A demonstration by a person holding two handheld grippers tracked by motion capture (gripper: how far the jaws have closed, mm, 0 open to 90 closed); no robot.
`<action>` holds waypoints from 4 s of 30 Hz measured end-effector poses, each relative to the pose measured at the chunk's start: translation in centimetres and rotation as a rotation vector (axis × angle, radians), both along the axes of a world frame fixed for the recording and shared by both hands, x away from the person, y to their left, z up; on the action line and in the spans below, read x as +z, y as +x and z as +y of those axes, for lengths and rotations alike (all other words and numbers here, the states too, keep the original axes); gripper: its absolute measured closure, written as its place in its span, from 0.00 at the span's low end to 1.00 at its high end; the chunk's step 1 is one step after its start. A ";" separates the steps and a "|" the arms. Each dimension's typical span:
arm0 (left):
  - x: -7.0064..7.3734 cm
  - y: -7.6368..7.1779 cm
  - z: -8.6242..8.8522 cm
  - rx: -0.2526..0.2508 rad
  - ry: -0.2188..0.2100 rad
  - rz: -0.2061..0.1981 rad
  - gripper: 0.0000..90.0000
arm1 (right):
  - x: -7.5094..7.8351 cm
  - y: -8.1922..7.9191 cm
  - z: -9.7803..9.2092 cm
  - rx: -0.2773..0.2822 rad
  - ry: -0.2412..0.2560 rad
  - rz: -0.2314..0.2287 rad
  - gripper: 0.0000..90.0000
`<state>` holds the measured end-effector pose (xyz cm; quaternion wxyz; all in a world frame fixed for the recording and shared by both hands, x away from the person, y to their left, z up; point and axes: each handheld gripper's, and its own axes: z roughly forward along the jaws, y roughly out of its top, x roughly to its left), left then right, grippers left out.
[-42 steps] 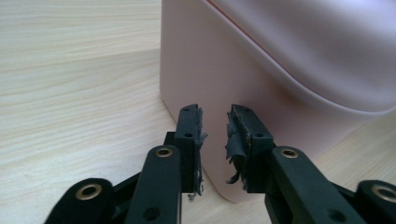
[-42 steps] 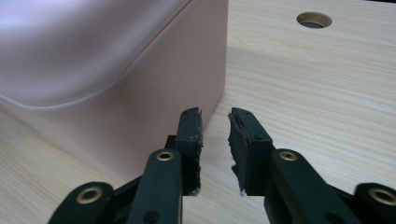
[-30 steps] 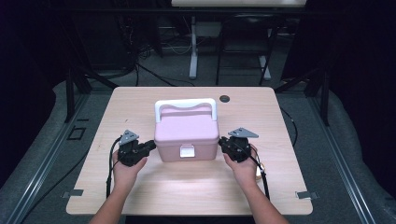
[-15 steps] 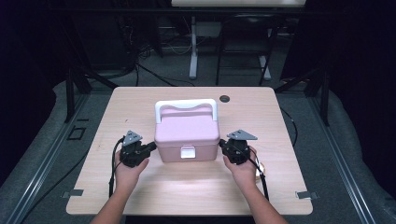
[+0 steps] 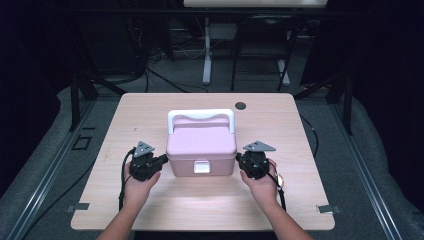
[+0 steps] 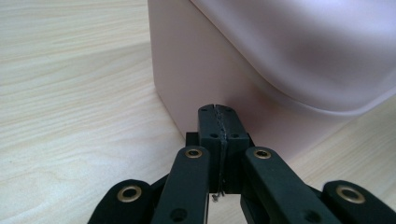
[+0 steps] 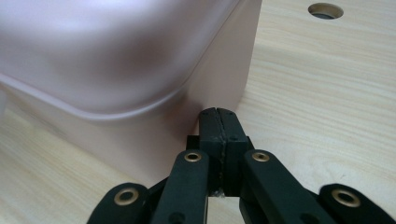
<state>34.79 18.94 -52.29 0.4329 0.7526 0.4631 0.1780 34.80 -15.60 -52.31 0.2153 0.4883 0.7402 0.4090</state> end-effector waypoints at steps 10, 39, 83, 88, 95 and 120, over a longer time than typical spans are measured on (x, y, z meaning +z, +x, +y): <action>0.1 -1.0 0.0 -0.028 -0.005 0.016 1.00 | 0.1 -1.3 -0.4 0.020 -0.008 0.010 1.00; 0.4 -6.3 -0.5 -0.125 0.013 0.046 1.00 | 0.5 -7.9 -2.5 0.109 -0.017 0.049 1.00; -0.2 -8.1 -0.3 -0.142 -0.053 0.027 1.00 | -0.3 -9.5 -3.4 0.104 0.008 -0.015 0.94; -0.3 -7.8 0.0 -0.144 -0.067 0.033 0.94 | -0.4 -9.4 -3.6 0.106 0.013 -0.016 0.92; -0.4 -7.6 0.4 -0.140 -0.088 0.033 0.87 | -0.4 -9.3 -3.8 0.114 0.013 -0.008 0.87; 0.2 -6.9 1.8 -0.094 -0.100 0.020 0.56 | 0.2 -8.8 -4.6 0.120 -0.012 0.004 0.61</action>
